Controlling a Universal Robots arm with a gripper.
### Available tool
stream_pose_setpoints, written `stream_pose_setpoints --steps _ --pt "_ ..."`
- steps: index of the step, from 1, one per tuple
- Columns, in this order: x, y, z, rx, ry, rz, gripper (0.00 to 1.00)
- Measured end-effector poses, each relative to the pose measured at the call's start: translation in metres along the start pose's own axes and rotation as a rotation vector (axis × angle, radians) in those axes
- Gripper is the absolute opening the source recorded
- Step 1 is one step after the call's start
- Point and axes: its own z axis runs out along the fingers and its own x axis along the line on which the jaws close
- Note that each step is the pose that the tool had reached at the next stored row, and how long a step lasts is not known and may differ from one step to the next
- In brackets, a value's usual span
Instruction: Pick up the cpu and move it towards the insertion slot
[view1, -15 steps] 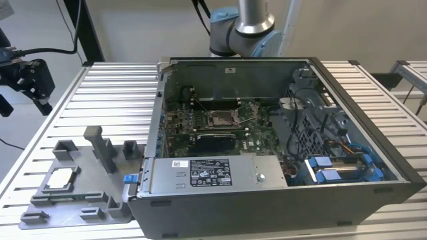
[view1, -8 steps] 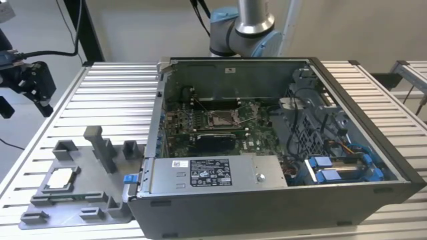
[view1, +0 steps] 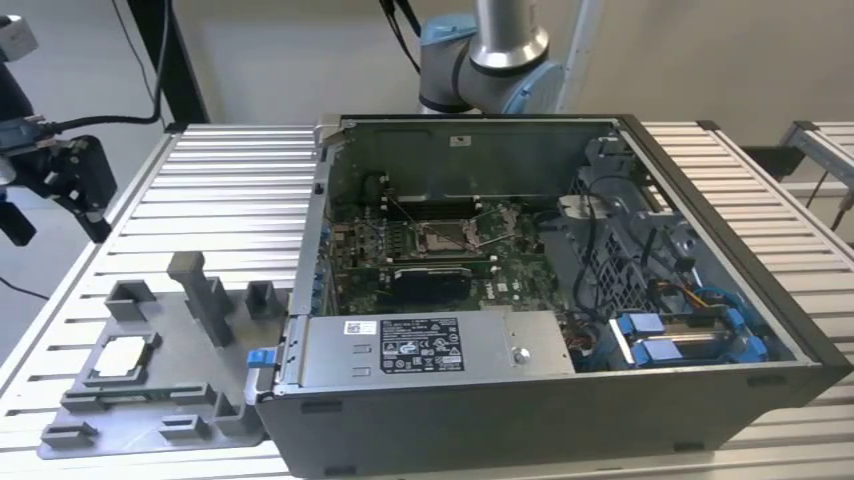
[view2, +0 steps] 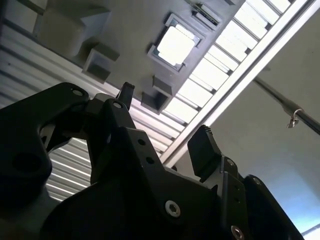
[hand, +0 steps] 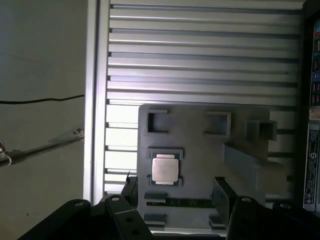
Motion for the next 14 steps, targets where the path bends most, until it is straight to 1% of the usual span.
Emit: stream_pose_setpoints --steps 14 --pt "0.0 -0.0006 0.0182 0.0 0.0 0.0 1.0"
